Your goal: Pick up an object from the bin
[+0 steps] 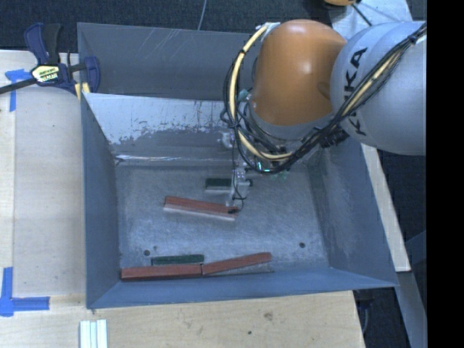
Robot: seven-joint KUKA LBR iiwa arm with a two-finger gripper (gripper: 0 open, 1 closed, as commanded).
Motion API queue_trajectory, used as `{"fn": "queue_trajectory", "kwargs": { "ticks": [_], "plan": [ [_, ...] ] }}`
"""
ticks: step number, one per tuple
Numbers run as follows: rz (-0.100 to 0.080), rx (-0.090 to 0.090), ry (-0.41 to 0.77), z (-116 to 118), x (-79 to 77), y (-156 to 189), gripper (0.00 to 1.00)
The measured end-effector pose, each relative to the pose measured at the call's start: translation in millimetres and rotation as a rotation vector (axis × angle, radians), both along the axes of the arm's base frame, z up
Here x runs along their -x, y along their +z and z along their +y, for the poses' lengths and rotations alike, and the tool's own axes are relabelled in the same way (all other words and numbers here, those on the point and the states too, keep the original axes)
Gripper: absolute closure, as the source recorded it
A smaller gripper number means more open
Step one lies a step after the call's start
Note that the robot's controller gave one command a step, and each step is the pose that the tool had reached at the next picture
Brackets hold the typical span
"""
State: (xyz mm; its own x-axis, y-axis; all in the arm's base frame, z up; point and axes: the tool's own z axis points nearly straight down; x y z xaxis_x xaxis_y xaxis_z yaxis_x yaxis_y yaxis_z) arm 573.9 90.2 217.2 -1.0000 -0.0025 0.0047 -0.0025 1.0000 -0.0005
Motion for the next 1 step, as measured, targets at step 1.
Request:
{"fn": "queue_trajectory", "kwargs": {
  "ticks": [1],
  "plan": [
    [-0.008,-0.002,-0.002,-0.1,-1.5,4.6,0.00]
  ]
}}
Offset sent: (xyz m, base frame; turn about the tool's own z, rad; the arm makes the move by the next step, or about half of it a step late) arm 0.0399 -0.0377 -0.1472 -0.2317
